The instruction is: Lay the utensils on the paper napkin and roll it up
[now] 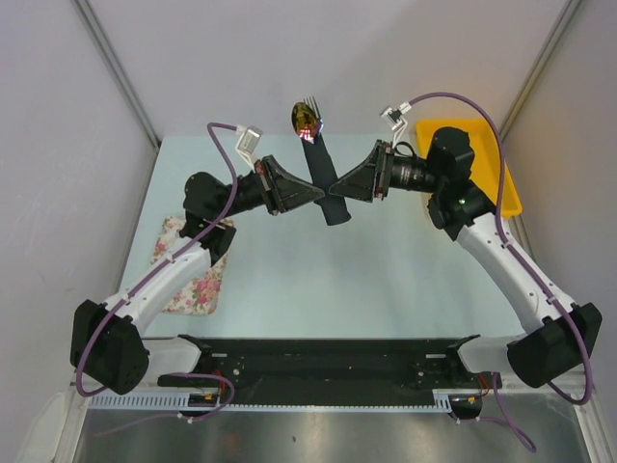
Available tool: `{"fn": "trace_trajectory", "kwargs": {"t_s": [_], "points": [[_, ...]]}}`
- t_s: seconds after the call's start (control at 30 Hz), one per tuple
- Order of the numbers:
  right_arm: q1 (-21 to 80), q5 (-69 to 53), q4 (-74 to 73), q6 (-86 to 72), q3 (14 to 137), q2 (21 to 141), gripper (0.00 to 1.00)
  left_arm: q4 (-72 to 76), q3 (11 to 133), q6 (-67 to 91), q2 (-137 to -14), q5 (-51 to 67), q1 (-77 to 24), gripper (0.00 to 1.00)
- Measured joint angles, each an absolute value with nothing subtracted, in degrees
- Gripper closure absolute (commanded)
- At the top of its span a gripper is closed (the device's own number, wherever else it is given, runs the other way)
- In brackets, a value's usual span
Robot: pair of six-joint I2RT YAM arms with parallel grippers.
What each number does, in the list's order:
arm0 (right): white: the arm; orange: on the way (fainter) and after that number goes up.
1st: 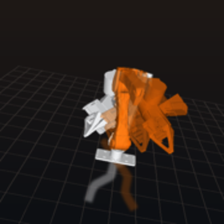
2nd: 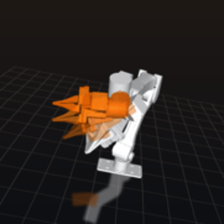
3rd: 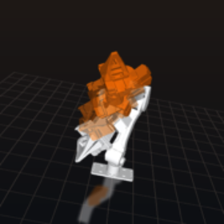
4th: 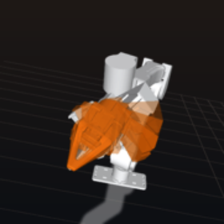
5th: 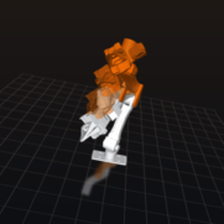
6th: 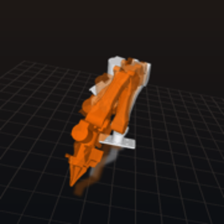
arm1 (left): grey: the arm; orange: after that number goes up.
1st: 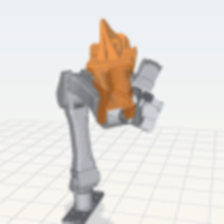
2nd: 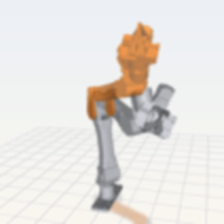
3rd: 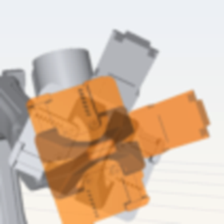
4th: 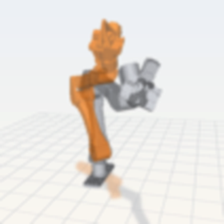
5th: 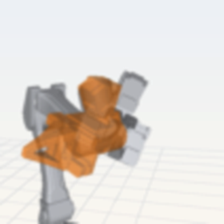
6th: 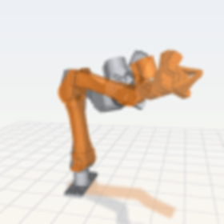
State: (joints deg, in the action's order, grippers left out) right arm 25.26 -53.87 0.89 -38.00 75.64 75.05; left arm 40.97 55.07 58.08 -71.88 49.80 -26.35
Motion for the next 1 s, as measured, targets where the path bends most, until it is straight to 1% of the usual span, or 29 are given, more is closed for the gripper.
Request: {"fn": "trace_trajectory", "kwargs": {"t_s": [0.1, 0.17, 0.33, 0.43, 0.6, 0.63, 0.7, 0.73, 0.8, 0.83, 0.93, 0.97, 1.0], "points": [[25.12, -53.71, 0.95, -38.13, 76.09, 75.05, 0.39, 40.86, 55.07, 57.87, -71.88, 49.98, -26.52, 1.00], [25.17, -53.65, 0.93, -38.22, 76.23, 75.05, 0.34, 40.88, 55.07, 57.87, -71.88, 49.98, -26.57, 1.00], [25.85, -53.23, 0.67, -38.57, 75.77, 74.87, 0.33, 41.43, 55.07, 57.95, -71.88, 49.91, -26.57, 1.00], [26.48, -53.08, 0.45, -38.59, 74.78, 74.46, 0.43, 41.87, 55.07, 58.00, -71.90, 49.89, -26.57, 1.00], [27.40, -53.01, 0.40, -39.07, 72.60, 73.78, 0.50, 42.15, 55.07, 58.00, -71.94, 49.80, -26.55, 1.00], [27.49, -52.99, 0.40, -39.09, 72.20, 73.67, 0.55, 42.26, 55.07, 58.00, -71.99, 49.78, -26.55, 1.00], [27.70, -53.01, 0.38, -39.24, 71.64, 73.52, 0.71, 42.30, 55.07, 58.00, -72.05, 49.74, -26.52, 1.00], [27.70, -53.04, 0.43, -39.64, 71.44, 73.47, 0.84, 42.30, 55.07, 58.00, -72.10, 49.71, -26.50, 1.00], [27.81, -53.12, 0.69, -39.77, 71.37, 73.28, 0.96, 42.24, 55.07, 57.91, -72.29, 49.69, -26.48, 1.00], [27.81, -53.28, 0.86, -39.99, 71.35, 73.10, 1.00, 42.24, 55.07, 57.95, -72.44, 49.69, -26.46, 1.00], [27.90, -53.23, 0.67, -40.23, 71.35, 72.93, 1.00, 42.54, 55.09, 58.00, -72.60, 49.67, -26.39, 1.00], [27.90, -53.23, 0.58, -40.29, 71.35, 72.90, 1.00, 42.48, 55.09, 58.00, -72.62, 49.65, -26.41, 0.96], [27.79, -53.23, 0.49, -40.27, 71.35, 72.93, 1.00, 42.44, 55.09, 57.95, -72.64, 49.69, -26.41, 0.91]]}}
